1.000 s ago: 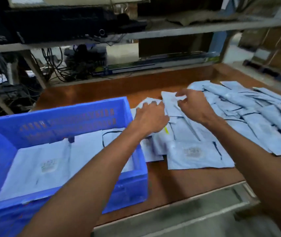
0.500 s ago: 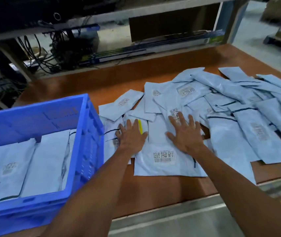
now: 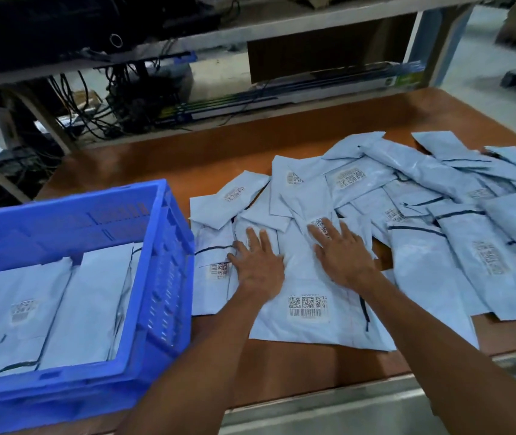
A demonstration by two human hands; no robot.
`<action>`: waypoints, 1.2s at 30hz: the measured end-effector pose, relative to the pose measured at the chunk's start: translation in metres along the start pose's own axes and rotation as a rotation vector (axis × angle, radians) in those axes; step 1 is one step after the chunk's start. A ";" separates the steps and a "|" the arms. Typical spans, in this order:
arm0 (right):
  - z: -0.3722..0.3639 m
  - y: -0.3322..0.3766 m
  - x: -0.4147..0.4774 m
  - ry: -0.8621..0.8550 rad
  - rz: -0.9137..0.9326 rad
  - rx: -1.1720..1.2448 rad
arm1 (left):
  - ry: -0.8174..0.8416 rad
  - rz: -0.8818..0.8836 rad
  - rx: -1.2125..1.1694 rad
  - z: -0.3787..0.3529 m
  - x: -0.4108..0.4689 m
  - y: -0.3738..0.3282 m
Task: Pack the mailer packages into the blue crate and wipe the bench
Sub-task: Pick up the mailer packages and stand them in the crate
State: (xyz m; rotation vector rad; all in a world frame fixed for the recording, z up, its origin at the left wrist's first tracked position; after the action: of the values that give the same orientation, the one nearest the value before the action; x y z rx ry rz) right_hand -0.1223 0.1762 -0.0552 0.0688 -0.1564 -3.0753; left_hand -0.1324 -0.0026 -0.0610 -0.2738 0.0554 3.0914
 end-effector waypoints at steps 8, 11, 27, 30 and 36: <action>0.020 0.000 -0.009 -0.020 0.014 -0.018 | 0.063 0.037 -0.010 0.006 -0.016 -0.006; 0.041 0.005 -0.014 -0.081 0.009 0.012 | 0.055 0.008 -0.010 0.017 -0.020 -0.003; 0.174 0.102 -0.045 -0.454 0.030 0.207 | -0.602 -0.044 -0.086 0.193 -0.097 0.062; 0.206 0.139 -0.054 -0.592 0.096 0.200 | -0.697 -0.081 -0.161 0.240 -0.111 0.095; 0.259 0.255 -0.072 -0.748 0.231 0.284 | -0.770 -0.069 -0.231 0.276 -0.152 0.215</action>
State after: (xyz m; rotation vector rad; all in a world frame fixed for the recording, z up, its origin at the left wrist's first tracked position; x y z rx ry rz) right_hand -0.0473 -0.0469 0.2311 -1.0043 -0.5777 -2.6625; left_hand -0.0394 -0.2117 0.2440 0.8821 -0.3218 2.8988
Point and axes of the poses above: each hand's wrist, its own x-axis towards the middle knuckle, its own z-axis out of the back of the hand, y = z × x, the point moved 7 cm from there along x, towards the middle knuckle
